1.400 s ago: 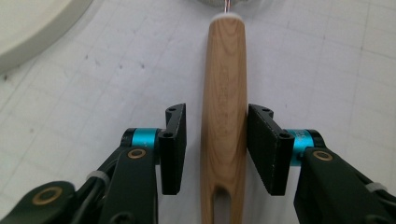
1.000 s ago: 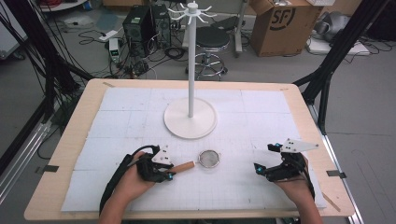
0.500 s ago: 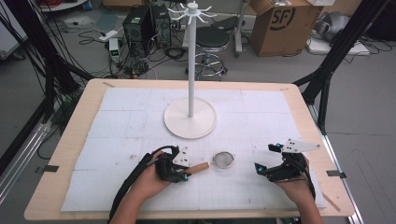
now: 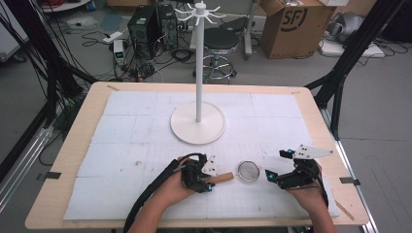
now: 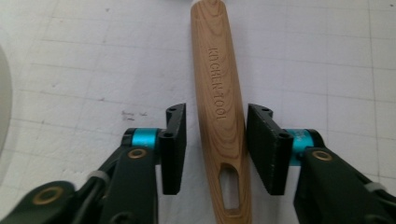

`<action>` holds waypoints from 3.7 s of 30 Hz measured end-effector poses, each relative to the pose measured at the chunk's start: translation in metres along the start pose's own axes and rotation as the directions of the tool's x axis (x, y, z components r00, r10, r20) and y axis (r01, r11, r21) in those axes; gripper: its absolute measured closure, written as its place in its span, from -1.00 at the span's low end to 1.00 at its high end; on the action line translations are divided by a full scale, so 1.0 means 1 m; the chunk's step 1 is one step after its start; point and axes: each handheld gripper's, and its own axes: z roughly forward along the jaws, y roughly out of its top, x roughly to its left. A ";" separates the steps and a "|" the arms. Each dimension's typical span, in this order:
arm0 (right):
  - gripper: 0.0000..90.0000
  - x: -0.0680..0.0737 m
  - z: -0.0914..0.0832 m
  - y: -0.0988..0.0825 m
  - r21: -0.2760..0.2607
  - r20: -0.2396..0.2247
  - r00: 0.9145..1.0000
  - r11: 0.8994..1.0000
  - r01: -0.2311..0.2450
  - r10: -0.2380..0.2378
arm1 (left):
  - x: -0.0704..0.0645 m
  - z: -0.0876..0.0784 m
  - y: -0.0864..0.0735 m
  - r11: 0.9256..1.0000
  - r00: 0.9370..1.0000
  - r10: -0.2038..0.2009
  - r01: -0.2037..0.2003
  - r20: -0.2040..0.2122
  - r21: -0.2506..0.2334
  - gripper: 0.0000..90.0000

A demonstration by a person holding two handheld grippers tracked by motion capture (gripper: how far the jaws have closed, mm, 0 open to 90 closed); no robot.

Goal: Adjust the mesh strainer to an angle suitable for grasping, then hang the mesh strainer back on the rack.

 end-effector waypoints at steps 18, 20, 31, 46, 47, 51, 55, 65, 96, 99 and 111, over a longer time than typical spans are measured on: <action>-0.99 0.000 0.001 0.000 0.003 0.002 1.000 1.000 0.000 0.000 | 0.027 -0.009 -0.029 0.974 0.972 -0.223 0.220 -0.072 -0.048 -0.14; -0.99 0.000 0.001 0.000 0.004 0.002 1.000 1.000 0.001 -0.001 | 0.031 -0.008 -0.031 0.969 0.966 -0.246 0.243 -0.079 -0.055 -0.16; -0.99 0.000 0.001 -0.002 0.011 0.005 1.000 1.000 -0.003 0.003 | 0.046 -0.005 -0.037 0.944 0.944 -0.320 0.311 -0.081 -0.108 -0.26; -0.99 0.000 0.001 -0.002 0.009 0.001 1.000 1.000 -0.002 0.002 | 0.041 -0.035 -0.049 0.912 0.931 -0.365 0.350 -0.032 -0.215 -0.50; -0.99 0.000 0.001 -0.002 0.009 0.002 1.000 1.000 -0.001 0.001 | 0.040 -0.037 -0.051 0.911 0.932 -0.362 0.347 -0.029 -0.224 -0.54; -0.99 0.000 0.003 -0.002 0.019 0.002 1.000 1.000 0.004 -0.004 | 0.039 -0.049 -0.059 0.895 0.925 -0.380 0.362 -0.018 -0.261 -0.57; -0.99 -0.001 0.003 -0.001 0.015 0.002 1.000 1.000 0.003 -0.003 | 0.036 -0.062 -0.066 0.879 0.921 -0.389 0.370 -0.002 -0.302 -0.62; -0.99 -0.002 0.003 0.000 0.010 0.005 1.000 1.000 -0.006 0.006 | 0.032 -0.078 -0.077 0.876 0.931 -0.364 0.344 0.004 -0.338 -0.87; -0.99 0.002 0.015 0.011 0.043 -0.025 0.999 0.999 0.020 -0.019 | 0.034 -0.121 -0.099 0.843 0.917 -0.394 0.332 -0.065 -0.422 -0.96; -0.99 0.006 0.019 0.021 0.045 -0.047 0.998 0.998 0.036 -0.034 | 0.034 -0.123 -0.102 0.843 0.918 -0.392 0.331 -0.064 -0.423 -0.96; -0.95 0.026 0.054 0.062 0.173 -0.086 0.985 0.971 0.162 -0.149 | 0.031 -0.129 -0.105 0.848 0.923 -0.377 0.310 -0.076 -0.430 -0.96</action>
